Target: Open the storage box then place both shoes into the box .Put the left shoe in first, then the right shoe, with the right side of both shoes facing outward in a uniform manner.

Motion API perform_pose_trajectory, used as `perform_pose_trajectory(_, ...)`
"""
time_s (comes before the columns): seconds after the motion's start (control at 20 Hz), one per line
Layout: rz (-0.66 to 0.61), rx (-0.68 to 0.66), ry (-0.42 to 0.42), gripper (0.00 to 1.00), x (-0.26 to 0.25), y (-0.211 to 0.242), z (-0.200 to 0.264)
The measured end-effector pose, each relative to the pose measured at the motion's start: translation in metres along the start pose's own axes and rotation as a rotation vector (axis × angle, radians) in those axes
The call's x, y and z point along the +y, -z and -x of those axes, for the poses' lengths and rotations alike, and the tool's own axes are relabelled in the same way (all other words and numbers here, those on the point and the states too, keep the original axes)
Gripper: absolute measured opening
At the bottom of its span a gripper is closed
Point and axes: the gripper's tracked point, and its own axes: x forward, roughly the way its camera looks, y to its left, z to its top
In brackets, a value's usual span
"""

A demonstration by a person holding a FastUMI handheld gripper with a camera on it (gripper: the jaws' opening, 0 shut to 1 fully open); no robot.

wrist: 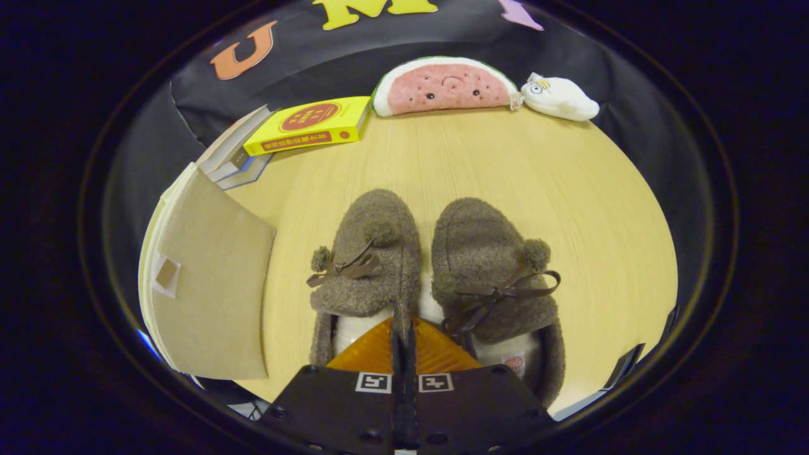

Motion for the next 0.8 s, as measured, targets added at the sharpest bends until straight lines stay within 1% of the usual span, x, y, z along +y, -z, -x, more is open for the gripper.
perform_pose_trajectory(0.25,-0.047,-0.037,-0.042,0.00,0.008,-0.007,0.040)
perform_pose_trajectory(0.35,-0.063,-0.052,-0.080,0.00,0.018,-0.012,0.066)
perform_pose_trajectory(0.5,-0.086,-0.101,-0.108,0.00,0.032,-0.025,0.110)
perform_pose_trajectory(0.65,-0.070,-0.167,-0.112,0.00,0.057,-0.041,0.152)
perform_pose_trajectory(0.8,-0.064,-0.189,-0.133,0.00,0.093,-0.049,0.184)
